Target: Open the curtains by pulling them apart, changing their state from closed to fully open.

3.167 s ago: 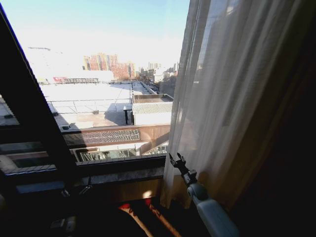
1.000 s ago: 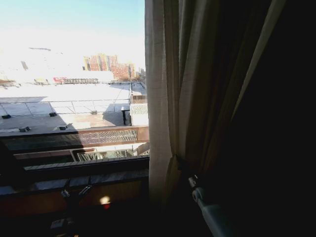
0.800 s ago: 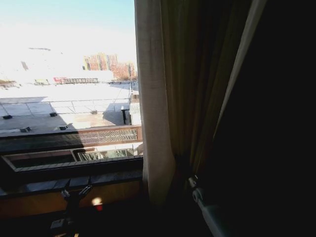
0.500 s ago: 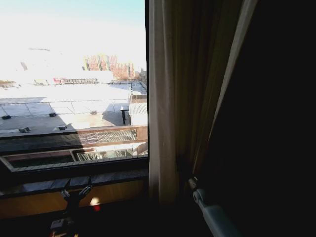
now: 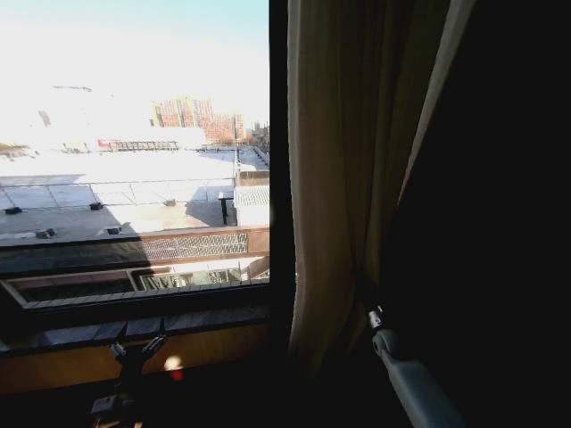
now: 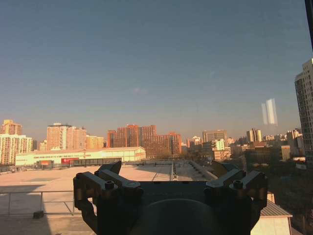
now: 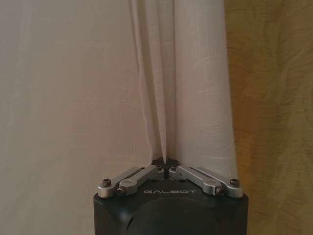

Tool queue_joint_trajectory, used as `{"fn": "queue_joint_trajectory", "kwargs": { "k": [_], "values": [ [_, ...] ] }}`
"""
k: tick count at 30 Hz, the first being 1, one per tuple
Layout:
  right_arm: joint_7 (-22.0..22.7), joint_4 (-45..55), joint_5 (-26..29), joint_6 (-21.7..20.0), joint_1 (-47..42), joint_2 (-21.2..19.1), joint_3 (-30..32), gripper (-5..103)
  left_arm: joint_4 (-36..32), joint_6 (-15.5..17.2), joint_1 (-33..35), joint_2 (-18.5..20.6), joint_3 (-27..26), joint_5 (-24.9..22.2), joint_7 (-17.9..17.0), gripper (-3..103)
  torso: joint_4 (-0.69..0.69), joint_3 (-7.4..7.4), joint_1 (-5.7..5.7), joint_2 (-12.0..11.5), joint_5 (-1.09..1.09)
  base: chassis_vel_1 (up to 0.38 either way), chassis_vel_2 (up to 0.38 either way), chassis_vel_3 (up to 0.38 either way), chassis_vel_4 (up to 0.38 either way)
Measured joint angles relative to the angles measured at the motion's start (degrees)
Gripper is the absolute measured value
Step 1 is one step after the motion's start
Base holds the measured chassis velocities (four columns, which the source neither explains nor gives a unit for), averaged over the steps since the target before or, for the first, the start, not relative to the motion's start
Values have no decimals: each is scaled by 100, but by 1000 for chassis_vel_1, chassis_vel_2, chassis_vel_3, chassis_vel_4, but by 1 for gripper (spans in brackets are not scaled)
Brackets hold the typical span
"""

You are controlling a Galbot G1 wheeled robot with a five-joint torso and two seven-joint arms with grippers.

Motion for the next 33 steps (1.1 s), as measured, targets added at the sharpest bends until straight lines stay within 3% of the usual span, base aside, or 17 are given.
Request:
{"fn": "queue_joint_trajectory", "kwargs": {
  "k": [8, 21, 22, 28, 29, 33],
  "values": [
    [296, 47, -20, -223, -242, -219, 452, 0, 0, 0, 0, 0, 0, 0, 0, 100, -1, 0, 0, 0, 3, 0, 0, 0, 0],
    [383, 498, -130, -166, -516, -90, 284, 0, 0, 0, 0, 0, 0, 0, 0, 100, 0, 1, 1, 0, 2, 0, 0, 0, 0],
    [268, 680, -61, -143, -602, -76, 209, 10, 0, 0, 0, 0, 0, 0, 0, 100, 0, 0, 1, 0, 2, 0, 0, 0, 0],
    [-847, 1309, 439, -115, -1086, -80, 74, 28, 0, 0, 0, 0, 0, 0, 0, 100, 0, 0, 1, 0, 0, 0, 0, 0, 0],
    [-1120, 1505, 502, -56, -1286, -87, 13, 38, -1, 0, 0, 0, 0, 0, 0, 100, 0, 0, 1, 0, 2, 0, 0, 0, 0],
    [-1254, 1693, 498, -27, -1462, -80, -14, 44, -1, 0, 0, 0, 0, 0, 0, 100, 0, 0, 1, 0, 1, 0, 0, 0, 0]
  ]
}}
